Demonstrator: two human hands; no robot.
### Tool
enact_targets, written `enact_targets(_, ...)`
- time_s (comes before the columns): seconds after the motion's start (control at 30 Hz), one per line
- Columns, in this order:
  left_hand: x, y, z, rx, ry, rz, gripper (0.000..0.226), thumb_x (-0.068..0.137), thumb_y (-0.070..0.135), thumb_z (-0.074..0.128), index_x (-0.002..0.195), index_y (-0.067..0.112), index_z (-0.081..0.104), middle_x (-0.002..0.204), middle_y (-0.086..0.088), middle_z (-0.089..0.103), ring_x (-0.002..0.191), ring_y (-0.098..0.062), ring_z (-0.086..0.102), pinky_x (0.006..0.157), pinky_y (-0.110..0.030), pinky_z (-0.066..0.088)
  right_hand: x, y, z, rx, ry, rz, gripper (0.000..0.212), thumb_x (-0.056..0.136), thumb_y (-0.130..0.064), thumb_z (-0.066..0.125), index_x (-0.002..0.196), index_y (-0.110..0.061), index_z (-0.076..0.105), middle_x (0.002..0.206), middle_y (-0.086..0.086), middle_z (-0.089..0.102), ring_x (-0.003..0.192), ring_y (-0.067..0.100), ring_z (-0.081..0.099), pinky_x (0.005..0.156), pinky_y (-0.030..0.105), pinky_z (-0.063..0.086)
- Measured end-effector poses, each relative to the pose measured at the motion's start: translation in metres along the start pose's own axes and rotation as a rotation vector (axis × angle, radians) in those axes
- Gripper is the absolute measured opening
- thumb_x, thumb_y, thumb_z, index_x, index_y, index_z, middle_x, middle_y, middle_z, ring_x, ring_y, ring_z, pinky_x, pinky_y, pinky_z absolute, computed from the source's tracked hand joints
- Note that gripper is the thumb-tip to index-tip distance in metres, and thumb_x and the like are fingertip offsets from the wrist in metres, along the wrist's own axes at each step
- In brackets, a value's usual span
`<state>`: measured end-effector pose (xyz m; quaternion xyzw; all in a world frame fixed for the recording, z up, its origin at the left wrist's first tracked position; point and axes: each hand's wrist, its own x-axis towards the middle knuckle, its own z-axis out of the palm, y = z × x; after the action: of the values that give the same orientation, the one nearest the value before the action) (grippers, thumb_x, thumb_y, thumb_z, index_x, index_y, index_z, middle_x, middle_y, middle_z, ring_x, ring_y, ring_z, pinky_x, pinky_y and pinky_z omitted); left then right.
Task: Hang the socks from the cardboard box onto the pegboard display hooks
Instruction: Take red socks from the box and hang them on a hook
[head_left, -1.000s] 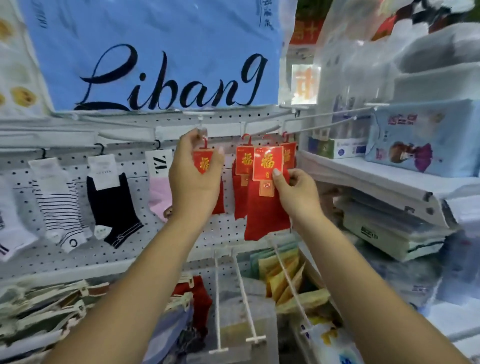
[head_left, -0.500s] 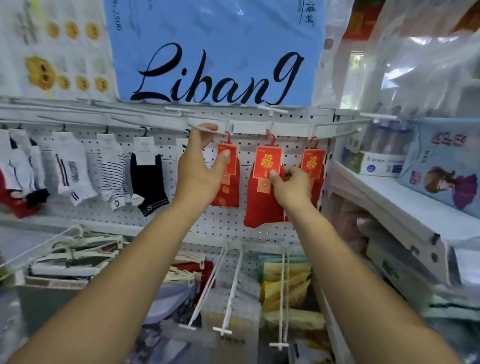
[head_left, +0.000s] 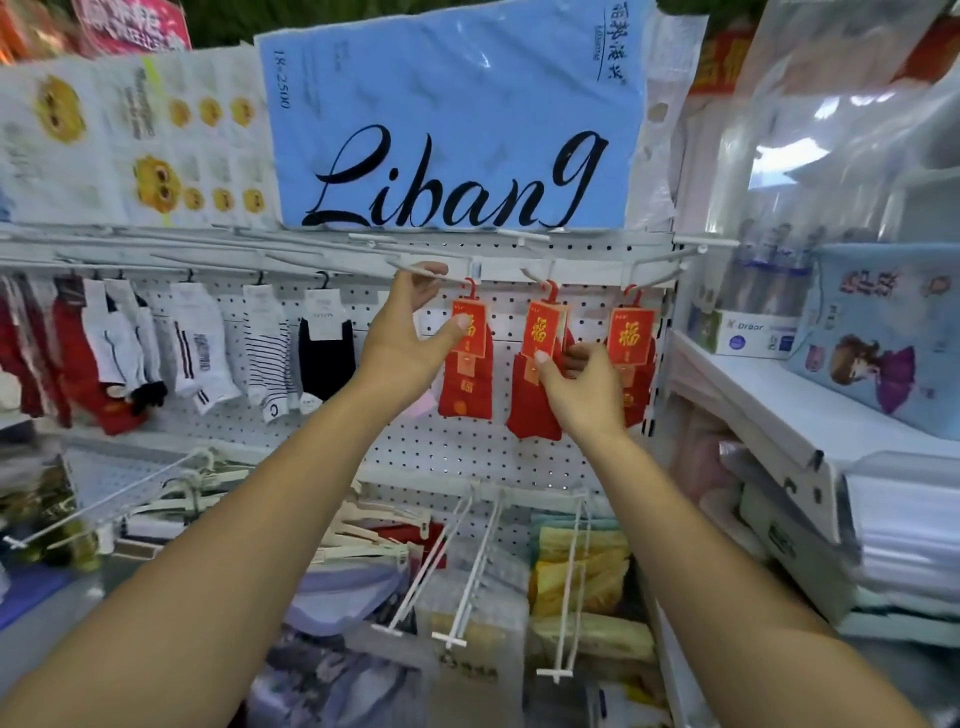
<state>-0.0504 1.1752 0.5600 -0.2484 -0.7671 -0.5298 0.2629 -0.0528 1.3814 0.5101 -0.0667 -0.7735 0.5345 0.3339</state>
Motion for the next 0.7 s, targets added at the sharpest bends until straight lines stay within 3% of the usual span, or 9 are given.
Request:
enact_targets(0.2, -0.027, 0.004, -0.018, 0.143, -0.020, 0.017, 0.063, 0.097, 0.040, 0.065, 0.152, 0.037, 0.034, 0.154, 0.022, 0.043, 0.138, 0.005, 0.036, 0.107, -0.020, 0.027, -0.049, -0.004, -0.033, 0.012, -0.090, -0.176, 0.054, 0.089, -0.050, 0.070, 0.134, -0.027, 0.051, 0.126, -0.016, 0.056, 0.118, 0.006, 0.054, 0.093, 0.022, 0.041)
enact_targets(0.33, -0.079, -0.002, -0.036, 0.267, -0.027, 0.038, 0.055, 0.097, 0.042, 0.064, 0.148, 0.039, 0.043, 0.137, 0.035, 0.042, 0.113, 0.035, 0.033, 0.092, -0.007, 0.026, -0.082, -0.006, -0.048, 0.006, -0.230, -0.259, 0.057, 0.089, -0.051, 0.068, 0.141, -0.033, 0.051, 0.136, -0.019, 0.057, 0.125, -0.001, 0.052, 0.103, 0.023, 0.042)
enact_targets(0.43, -0.126, -0.009, -0.056, 0.361, -0.016, 0.000, 0.050, 0.097, 0.041, 0.063, 0.145, 0.037, 0.048, 0.142, 0.027, 0.045, 0.121, 0.021, 0.035, 0.098, -0.011, 0.027, -0.111, -0.009, -0.043, -0.015, -0.347, -0.301, 0.058, 0.090, -0.055, 0.065, 0.143, -0.038, 0.049, 0.137, -0.023, 0.055, 0.121, -0.008, 0.051, 0.101, 0.016, 0.041)
enact_targets(0.53, -0.171, -0.019, -0.080, 0.455, 0.001, -0.081, 0.049, 0.097, 0.039, 0.063, 0.145, 0.032, 0.052, 0.151, 0.016, 0.047, 0.137, 0.002, 0.037, 0.110, -0.022, 0.029, -0.142, -0.012, -0.019, -0.052, -0.495, -0.348, 0.054, 0.090, -0.055, 0.064, 0.140, -0.037, 0.052, 0.137, -0.024, 0.053, 0.119, -0.006, 0.051, 0.101, 0.016, 0.040)
enact_targets(0.63, -0.215, -0.030, -0.113, 0.538, 0.045, -0.161, 0.049, 0.096, 0.036, 0.066, 0.143, 0.025, 0.055, 0.151, 0.006, 0.051, 0.141, -0.012, 0.042, 0.115, -0.033, 0.033, -0.175, -0.019, 0.024, -0.102, -0.656, -0.432, 0.050, 0.091, -0.053, 0.064, 0.137, -0.034, 0.056, 0.136, -0.020, 0.054, 0.113, -0.009, 0.046, 0.094, 0.004, 0.035)
enact_targets(0.7, -0.245, -0.040, -0.141, 0.592, 0.076, -0.229, 0.047, 0.096, 0.034, 0.066, 0.141, 0.025, 0.056, 0.150, 0.003, 0.052, 0.140, -0.015, 0.044, 0.115, -0.038, 0.036, -0.198, -0.024, 0.058, -0.132, -0.765, -0.477, 0.052, 0.092, -0.050, 0.065, 0.139, -0.031, 0.055, 0.142, -0.013, 0.054, 0.122, -0.002, 0.047, 0.100, 0.010, 0.036)
